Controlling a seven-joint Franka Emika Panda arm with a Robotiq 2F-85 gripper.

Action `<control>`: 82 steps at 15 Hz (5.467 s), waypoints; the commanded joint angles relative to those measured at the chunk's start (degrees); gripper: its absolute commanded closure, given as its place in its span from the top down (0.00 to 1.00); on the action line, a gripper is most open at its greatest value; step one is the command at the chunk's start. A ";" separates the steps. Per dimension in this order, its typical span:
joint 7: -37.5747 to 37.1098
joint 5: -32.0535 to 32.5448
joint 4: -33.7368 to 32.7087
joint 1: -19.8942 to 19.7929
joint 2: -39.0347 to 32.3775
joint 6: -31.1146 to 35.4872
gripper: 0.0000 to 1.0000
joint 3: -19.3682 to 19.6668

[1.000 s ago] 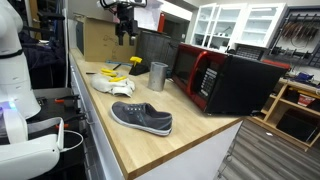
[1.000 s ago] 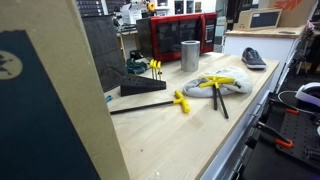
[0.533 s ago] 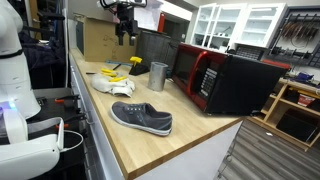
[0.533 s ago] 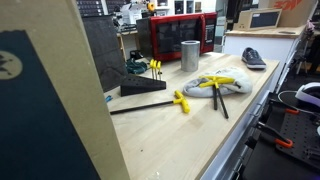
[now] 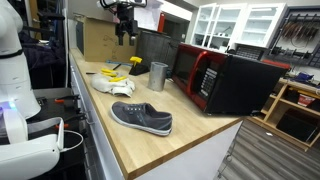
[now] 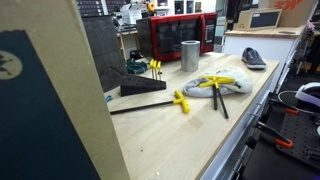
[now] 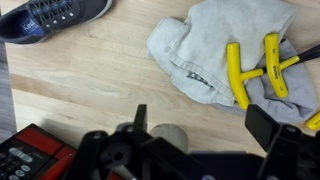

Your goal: Put the things with the yellow handle on the stand

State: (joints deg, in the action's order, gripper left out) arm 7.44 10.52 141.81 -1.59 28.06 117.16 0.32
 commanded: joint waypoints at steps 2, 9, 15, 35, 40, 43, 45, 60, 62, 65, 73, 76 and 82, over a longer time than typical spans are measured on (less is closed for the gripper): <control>-0.40 -1.86 1.67 2.39 0.29 1.04 1.00 -0.43; -0.55 -6.43 0.41 7.10 -7.60 2.37 1.00 -2.92; -0.20 -6.96 -1.36 8.50 -14.91 1.57 1.00 -4.80; -1.90 -1.19 0.05 8.88 -22.05 4.66 1.00 -7.52; -2.74 -1.60 1.34 9.35 -24.30 4.90 1.00 -7.94; -2.61 -1.23 1.63 9.47 -26.15 5.54 1.00 -7.90; -2.78 -0.91 1.90 9.41 -26.69 6.49 0.74 -7.74; -1.22 2.41 4.56 10.56 -20.41 7.90 0.06 -9.20; -1.16 3.24 5.35 10.92 -18.02 8.07 0.06 -9.57; -1.40 4.11 6.17 11.13 -14.15 8.39 0.06 -9.64; -5.47 6.48 4.54 9.60 -9.21 7.75 0.06 -9.47; -5.54 9.04 3.10 8.47 -9.14 8.51 0.06 -9.38; -5.06 17.62 -2.36 6.90 -10.27 11.14 0.06 -9.94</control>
State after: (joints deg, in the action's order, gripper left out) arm 2.81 24.71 142.52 5.93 17.92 127.19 -9.00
